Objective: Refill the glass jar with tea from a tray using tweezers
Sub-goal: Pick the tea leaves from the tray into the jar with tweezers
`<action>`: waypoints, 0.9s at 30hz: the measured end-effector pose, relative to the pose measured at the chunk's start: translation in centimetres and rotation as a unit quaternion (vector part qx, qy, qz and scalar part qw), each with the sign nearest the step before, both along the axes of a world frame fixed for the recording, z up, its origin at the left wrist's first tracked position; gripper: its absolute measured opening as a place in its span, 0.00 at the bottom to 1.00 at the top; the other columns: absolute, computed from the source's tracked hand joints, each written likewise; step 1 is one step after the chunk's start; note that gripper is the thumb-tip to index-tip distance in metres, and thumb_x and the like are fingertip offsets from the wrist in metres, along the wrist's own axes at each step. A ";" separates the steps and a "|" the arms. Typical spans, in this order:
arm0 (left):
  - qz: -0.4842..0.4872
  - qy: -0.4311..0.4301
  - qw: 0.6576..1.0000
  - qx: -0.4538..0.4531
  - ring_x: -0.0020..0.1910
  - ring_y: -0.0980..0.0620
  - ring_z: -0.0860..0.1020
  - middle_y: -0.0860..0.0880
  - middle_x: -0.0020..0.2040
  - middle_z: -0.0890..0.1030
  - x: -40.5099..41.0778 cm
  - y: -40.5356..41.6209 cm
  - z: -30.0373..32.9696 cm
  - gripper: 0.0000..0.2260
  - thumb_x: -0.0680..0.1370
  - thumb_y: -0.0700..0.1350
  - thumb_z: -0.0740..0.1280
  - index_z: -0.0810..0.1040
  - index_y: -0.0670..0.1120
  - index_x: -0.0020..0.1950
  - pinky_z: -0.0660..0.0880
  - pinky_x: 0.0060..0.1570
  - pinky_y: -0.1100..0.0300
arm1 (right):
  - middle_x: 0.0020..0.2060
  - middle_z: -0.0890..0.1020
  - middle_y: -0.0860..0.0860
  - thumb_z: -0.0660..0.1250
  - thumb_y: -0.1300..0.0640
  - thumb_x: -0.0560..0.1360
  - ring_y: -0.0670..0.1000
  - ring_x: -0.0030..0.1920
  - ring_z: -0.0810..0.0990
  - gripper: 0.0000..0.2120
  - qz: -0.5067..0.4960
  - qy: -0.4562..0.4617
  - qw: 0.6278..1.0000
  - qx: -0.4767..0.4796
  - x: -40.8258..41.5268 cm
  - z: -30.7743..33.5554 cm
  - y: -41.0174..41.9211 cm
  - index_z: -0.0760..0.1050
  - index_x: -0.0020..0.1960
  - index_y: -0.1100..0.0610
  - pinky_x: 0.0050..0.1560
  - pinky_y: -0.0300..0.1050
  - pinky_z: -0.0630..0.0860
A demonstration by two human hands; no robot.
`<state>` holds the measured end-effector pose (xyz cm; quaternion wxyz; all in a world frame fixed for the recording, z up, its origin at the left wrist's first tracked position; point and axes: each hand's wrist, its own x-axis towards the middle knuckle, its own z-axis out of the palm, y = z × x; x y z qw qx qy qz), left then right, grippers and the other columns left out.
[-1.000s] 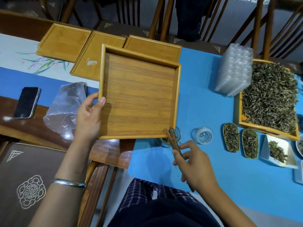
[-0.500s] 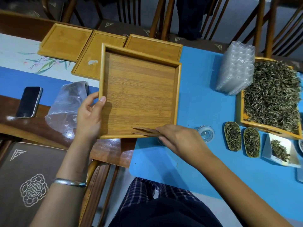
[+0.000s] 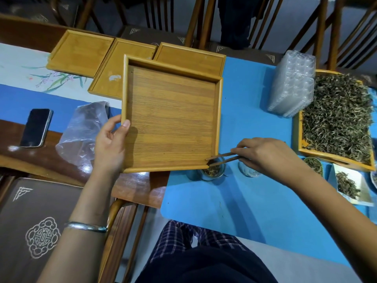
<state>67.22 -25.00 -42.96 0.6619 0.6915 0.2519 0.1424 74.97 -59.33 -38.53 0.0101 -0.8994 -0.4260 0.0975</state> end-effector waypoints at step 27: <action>0.031 0.016 0.998 -0.050 0.45 0.60 0.80 0.53 0.48 0.81 0.0 1.6 0.5 0.11 0.82 0.50 0.61 0.78 0.45 0.58 0.75 0.45 0.65 | 0.43 0.82 0.43 0.70 0.55 0.74 0.40 0.41 0.80 0.07 -0.304 0.207 0.876 0.311 -5.0 -2.9 -1.6 0.78 0.52 0.48 0.40 0.29 0.72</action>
